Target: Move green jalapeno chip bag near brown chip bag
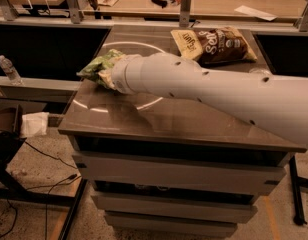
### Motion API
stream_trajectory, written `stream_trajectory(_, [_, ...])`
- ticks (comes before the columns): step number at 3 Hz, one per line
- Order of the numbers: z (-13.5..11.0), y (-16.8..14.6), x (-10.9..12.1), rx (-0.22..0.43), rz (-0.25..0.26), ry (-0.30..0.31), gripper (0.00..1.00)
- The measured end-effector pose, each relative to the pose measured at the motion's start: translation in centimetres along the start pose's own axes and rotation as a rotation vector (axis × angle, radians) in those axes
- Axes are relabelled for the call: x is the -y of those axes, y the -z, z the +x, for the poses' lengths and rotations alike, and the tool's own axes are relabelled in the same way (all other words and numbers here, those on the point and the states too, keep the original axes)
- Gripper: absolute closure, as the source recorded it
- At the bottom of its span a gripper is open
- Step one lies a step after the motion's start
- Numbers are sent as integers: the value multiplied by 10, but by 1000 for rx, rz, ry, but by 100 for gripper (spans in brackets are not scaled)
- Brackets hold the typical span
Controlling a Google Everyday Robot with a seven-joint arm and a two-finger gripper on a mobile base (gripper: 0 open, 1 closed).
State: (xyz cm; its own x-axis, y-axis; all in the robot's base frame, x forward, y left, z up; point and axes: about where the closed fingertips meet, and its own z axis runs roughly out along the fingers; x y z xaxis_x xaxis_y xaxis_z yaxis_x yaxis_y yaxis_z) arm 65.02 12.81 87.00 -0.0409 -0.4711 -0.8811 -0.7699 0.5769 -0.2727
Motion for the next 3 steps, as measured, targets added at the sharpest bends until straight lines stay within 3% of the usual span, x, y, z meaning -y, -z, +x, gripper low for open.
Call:
stream_trajectory(1, [14,33,24,-32,87,-5,100])
stream_trajectory(3, [71,121,103,-141,281,-1,100])
